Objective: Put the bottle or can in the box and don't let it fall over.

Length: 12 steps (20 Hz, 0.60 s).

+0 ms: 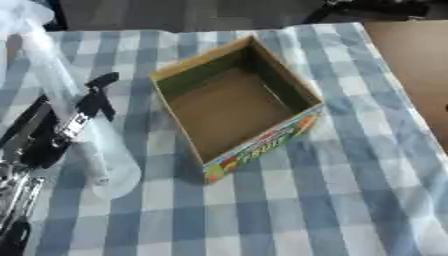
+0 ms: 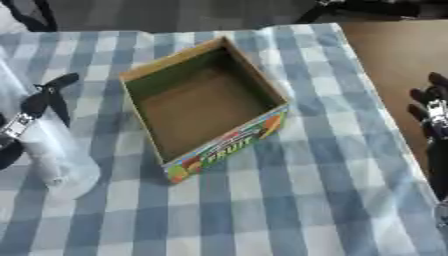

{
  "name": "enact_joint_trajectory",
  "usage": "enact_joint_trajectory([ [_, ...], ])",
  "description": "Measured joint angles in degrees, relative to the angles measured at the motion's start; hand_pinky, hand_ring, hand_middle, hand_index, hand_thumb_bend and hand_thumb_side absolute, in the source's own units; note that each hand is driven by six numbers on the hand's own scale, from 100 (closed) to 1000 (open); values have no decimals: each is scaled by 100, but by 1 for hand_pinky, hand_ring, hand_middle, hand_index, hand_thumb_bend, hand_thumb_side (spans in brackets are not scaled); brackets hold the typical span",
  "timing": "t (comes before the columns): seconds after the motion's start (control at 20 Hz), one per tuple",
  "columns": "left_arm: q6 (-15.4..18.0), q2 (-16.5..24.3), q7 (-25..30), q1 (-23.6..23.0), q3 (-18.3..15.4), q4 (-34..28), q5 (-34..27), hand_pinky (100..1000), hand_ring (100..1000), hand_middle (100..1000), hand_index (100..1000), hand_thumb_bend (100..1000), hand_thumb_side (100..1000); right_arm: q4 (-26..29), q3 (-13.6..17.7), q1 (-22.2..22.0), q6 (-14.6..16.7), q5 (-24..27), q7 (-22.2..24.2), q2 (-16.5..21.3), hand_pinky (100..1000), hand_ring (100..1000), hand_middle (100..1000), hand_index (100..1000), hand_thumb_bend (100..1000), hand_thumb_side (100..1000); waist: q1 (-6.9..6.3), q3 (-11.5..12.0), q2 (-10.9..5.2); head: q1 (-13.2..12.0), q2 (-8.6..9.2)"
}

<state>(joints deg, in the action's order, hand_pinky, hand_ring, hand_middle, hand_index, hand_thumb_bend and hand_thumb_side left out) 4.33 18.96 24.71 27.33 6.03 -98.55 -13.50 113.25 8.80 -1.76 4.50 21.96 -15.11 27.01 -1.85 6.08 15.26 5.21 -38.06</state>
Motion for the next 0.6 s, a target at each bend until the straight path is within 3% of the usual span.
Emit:
enact_joint_trajectory([
  [0.3, -163, 138, -86, 183, -7, -141, -68, 225, 1000, 445, 112, 100, 627, 0, 0, -12, 3, 6, -1, 1, 946, 925, 1000, 894, 100, 577, -14, 0, -3, 2, 0],
  [0.6, -240, 171, -176, 308, 10, -298, 218, 197, 1000, 424, 106, 100, 568, 0, 0, -14, 4, 31, 0, 2, 946, 924, 1000, 894, 100, 574, -18, 1, -4, 2, 0],
])
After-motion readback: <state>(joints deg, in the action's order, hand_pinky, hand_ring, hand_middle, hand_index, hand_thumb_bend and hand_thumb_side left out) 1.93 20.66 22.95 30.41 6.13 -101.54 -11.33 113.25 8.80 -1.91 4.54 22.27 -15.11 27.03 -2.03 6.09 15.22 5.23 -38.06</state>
